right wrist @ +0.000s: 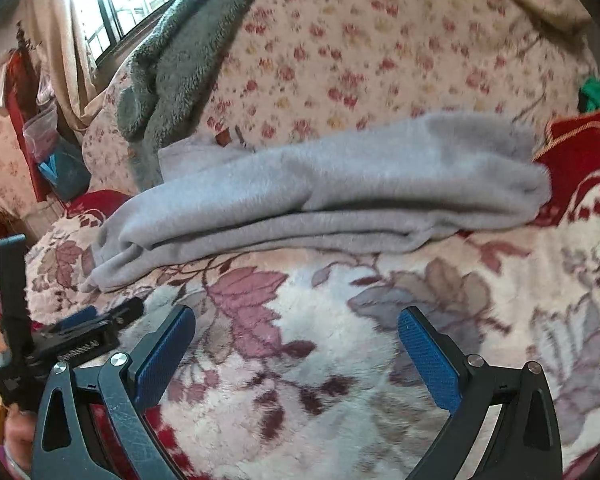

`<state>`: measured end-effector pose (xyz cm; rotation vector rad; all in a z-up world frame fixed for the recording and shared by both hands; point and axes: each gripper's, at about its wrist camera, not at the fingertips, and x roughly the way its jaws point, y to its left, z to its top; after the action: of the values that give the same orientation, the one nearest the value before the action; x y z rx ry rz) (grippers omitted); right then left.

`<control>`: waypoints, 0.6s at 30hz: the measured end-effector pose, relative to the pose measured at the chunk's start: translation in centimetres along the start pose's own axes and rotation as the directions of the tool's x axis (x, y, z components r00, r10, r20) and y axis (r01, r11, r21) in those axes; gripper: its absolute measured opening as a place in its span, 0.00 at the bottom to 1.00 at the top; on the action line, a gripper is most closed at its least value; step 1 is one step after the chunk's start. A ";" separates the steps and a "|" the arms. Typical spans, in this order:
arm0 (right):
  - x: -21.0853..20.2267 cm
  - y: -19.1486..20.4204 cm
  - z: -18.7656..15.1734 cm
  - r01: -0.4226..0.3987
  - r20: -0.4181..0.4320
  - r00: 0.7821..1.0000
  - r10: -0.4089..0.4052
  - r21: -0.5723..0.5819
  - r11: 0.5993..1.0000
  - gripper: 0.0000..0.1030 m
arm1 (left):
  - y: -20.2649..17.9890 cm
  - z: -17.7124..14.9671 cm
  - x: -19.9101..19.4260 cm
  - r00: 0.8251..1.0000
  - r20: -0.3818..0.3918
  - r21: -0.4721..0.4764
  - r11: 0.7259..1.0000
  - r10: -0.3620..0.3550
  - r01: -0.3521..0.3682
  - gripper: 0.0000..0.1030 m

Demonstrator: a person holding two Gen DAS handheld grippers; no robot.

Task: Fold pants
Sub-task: 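Move both open grippers toward the folded grey sweatpants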

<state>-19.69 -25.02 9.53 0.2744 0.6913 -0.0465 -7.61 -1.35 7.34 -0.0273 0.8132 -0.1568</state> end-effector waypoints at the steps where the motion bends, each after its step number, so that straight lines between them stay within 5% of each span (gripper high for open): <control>1: -0.3 0.0 0.0 0.004 0.010 1.000 -0.004 -0.008 1.000 1.00 | 0.0 -0.1 -0.3 1.000 0.006 0.000 1.000 -0.001 0.001 1.00; 18: 0.1 0.3 -0.4 0.044 -0.022 0.999 -0.045 -0.038 0.998 1.00 | -1.2 -0.9 -0.1 1.000 0.022 0.032 0.999 -0.009 0.008 1.00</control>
<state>-19.85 -24.63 9.29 0.2242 0.7205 -0.0729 -8.51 -2.44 6.86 -0.0027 0.7887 -0.1773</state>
